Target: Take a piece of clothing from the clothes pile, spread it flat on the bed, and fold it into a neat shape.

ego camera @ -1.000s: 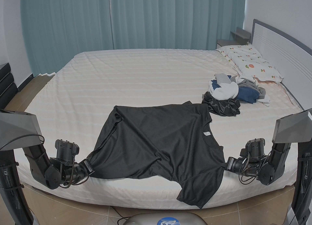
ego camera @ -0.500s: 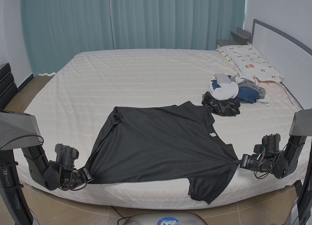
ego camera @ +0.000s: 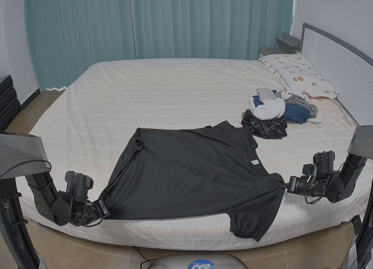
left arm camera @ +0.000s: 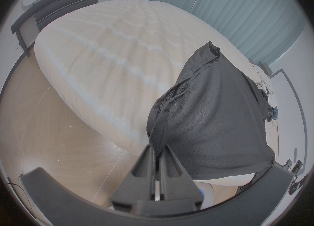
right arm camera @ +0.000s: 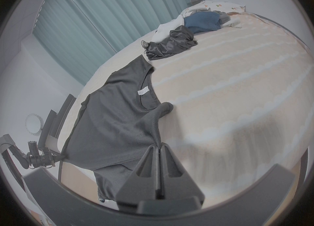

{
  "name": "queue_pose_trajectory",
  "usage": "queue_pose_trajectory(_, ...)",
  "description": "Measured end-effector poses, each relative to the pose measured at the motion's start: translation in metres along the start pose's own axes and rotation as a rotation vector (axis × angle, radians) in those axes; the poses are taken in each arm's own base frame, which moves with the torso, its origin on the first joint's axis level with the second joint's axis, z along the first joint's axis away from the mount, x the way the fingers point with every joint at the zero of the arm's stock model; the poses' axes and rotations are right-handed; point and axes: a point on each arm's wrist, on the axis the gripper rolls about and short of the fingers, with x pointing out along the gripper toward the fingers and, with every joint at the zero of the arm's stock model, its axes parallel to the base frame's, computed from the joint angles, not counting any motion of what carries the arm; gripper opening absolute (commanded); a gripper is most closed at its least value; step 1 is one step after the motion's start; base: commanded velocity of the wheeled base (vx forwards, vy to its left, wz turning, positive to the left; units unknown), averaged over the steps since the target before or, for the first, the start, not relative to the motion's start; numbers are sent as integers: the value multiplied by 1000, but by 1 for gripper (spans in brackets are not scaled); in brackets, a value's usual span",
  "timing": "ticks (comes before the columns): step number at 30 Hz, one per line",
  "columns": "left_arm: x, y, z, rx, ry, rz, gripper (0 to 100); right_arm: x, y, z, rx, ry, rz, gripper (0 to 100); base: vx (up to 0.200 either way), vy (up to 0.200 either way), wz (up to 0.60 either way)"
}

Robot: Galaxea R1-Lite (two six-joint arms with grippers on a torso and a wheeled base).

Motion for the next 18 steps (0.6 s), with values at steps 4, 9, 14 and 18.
queue_pose_trajectory(4,1,1,-1,2,4,4,100,7,2,-5,-5,24,3,0,0,0,0)
queue_pose_trajectory(9,2,1,-2,4,10,5,100,13,-1,-12,7,49,-4,100,0,0,0)
queue_pose_trajectory(14,1,1,-2,1,9,3,100,13,-2,-11,62,44,-3,100,0,0,0)
queue_pose_trajectory(18,-2,0,1,-7,0,-9,100,10,3,-2,198,6,13,100,0,0,0)
